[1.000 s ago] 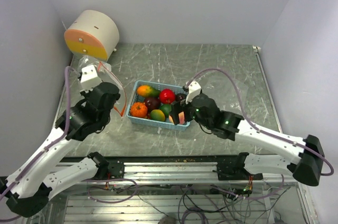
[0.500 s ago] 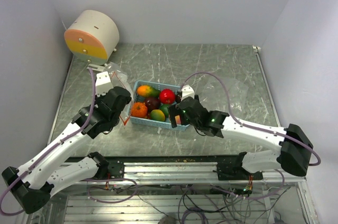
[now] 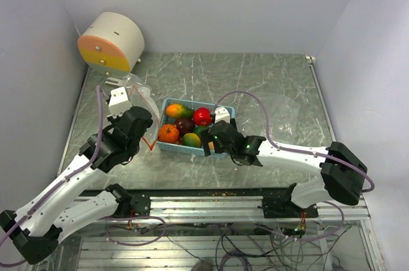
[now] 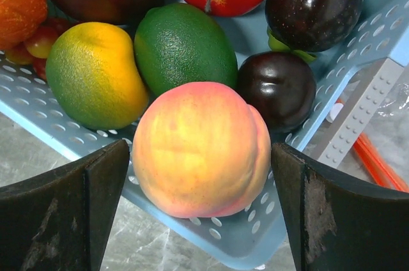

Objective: Place the food in the zip-top bag and seal the zipper
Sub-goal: Pick up the fake fruit from the bin, then place the fake fruit in the zipper food storage bag.

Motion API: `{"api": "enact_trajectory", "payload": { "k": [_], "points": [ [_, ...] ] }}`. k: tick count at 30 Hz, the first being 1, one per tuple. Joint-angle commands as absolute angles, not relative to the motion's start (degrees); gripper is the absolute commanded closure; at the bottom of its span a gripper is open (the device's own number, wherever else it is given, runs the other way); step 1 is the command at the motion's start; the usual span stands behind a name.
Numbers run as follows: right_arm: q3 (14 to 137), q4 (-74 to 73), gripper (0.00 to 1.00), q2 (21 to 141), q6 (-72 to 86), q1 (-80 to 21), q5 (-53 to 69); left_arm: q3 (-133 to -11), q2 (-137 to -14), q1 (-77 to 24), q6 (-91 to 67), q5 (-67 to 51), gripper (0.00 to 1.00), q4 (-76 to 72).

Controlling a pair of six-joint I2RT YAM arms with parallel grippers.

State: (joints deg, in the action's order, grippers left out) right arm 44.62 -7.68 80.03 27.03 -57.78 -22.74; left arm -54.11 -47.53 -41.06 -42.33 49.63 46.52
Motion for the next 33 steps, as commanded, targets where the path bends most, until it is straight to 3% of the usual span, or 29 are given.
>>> {"api": "enact_trajectory", "payload": {
  "k": [1, 6, 8, 18, 25, 33],
  "points": [
    [44.5, -7.85, 0.15, 81.72, 27.27, -57.79, -24.48, -54.9, -45.64, -40.78, -41.5, 49.25, 0.93, 45.39],
    [45.33, -8.58, 0.45, 80.64, 26.81, -57.87, -24.46, -55.22, -43.95, -40.78, -41.41, 49.23, 0.93, 45.46],
    [46.09, -9.29, 0.52, 79.92, 26.62, -57.84, -25.14, -54.96, -43.42, -40.72, -40.98, 48.79, 0.93, 44.65],
    [49.98, -8.09, 0.64, 67.08, 22.32, -57.9, -20.57, -56.85, -44.93, -40.78, -38.05, 44.45, 0.93, 39.81],
    [44.48, 5.89, 0.65, 55.56, 17.99, -57.84, -0.64, -56.03, -48.04, -40.74, -37.56, 40.92, 0.93, 34.99],
    [45.61, 13.11, 0.65, 57.34, 15.67, -57.89, 16.23, -58.08, -52.22, -40.78, -36.39, 30.58, 0.93, 27.44]
  ]
}}
